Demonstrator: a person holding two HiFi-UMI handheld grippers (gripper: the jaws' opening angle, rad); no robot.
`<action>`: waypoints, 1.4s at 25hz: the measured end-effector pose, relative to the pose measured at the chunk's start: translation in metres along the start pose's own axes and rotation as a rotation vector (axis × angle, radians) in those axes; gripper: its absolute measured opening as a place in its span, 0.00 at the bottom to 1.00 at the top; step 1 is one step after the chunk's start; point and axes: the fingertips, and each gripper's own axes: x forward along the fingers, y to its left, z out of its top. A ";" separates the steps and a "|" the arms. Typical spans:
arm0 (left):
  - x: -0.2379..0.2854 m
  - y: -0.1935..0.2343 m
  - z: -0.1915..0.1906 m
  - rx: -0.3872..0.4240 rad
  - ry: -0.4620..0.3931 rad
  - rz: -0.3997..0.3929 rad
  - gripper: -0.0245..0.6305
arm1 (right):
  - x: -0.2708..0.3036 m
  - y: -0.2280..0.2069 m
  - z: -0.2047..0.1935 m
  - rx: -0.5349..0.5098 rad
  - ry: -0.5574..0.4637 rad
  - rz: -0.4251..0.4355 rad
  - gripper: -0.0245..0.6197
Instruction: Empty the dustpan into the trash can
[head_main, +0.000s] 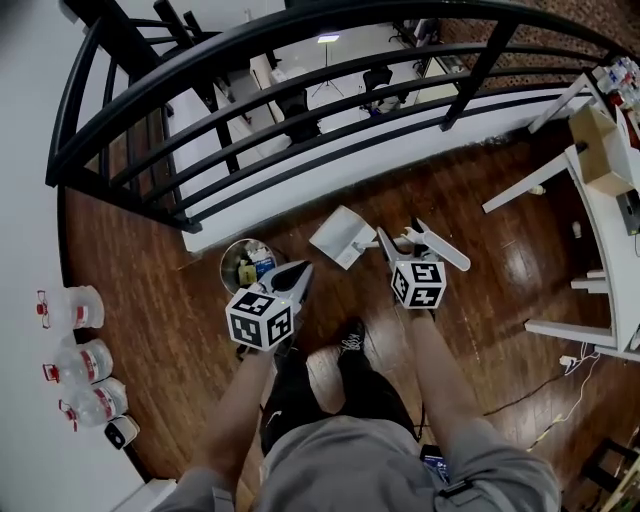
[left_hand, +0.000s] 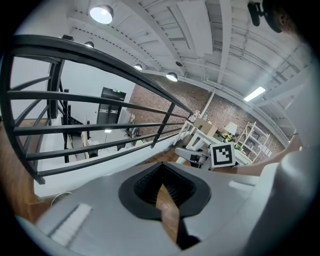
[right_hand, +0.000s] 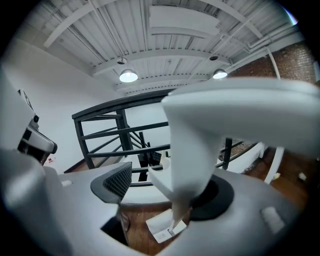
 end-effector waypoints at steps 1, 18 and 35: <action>0.000 -0.003 0.003 0.007 -0.004 -0.007 0.04 | -0.002 -0.001 -0.004 0.010 0.022 -0.003 0.53; -0.060 -0.028 0.088 0.131 -0.117 -0.116 0.04 | -0.086 0.120 0.082 0.001 -0.060 0.166 0.04; -0.165 -0.018 0.179 0.161 -0.349 -0.147 0.04 | -0.107 0.252 0.239 -0.094 -0.317 0.418 0.04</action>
